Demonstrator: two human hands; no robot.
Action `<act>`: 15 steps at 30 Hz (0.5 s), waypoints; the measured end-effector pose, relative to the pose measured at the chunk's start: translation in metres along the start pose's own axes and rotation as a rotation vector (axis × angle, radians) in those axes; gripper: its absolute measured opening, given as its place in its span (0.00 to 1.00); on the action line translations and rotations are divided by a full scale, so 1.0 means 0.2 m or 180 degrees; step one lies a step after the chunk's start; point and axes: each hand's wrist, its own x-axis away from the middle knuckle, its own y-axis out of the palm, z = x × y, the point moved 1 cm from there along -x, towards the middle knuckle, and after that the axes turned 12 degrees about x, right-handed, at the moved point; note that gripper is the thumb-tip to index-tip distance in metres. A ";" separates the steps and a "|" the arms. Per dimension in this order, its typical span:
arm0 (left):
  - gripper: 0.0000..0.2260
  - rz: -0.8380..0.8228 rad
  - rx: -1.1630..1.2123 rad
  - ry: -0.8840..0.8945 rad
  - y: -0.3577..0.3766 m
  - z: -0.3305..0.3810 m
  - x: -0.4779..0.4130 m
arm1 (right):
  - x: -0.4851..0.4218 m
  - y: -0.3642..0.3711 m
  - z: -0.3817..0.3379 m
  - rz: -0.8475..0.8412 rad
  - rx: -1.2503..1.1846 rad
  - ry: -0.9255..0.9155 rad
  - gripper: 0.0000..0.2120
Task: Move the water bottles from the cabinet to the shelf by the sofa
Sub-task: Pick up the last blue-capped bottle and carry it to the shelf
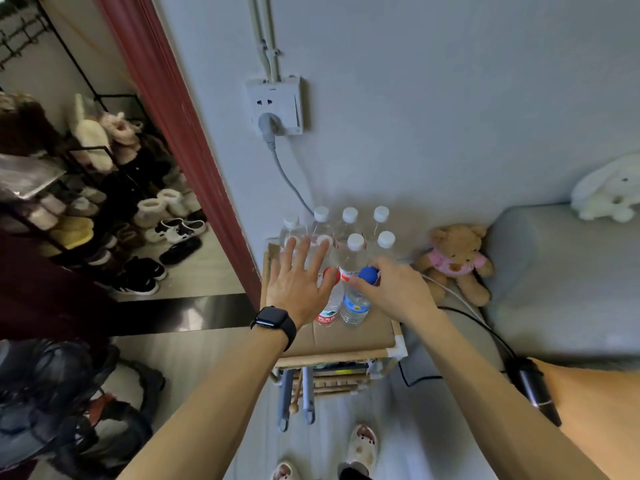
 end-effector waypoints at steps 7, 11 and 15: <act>0.27 -0.0023 -0.0024 -0.0066 -0.01 0.00 -0.01 | 0.00 -0.01 -0.02 -0.0090 -0.0074 -0.0288 0.18; 0.27 0.0041 0.0005 -0.0132 0.01 0.01 -0.01 | -0.03 -0.03 0.01 -0.0059 -0.0310 -0.0544 0.12; 0.27 0.0118 -0.0069 -0.0138 0.01 0.03 -0.01 | -0.06 0.01 0.05 0.0058 -0.0525 -0.0652 0.11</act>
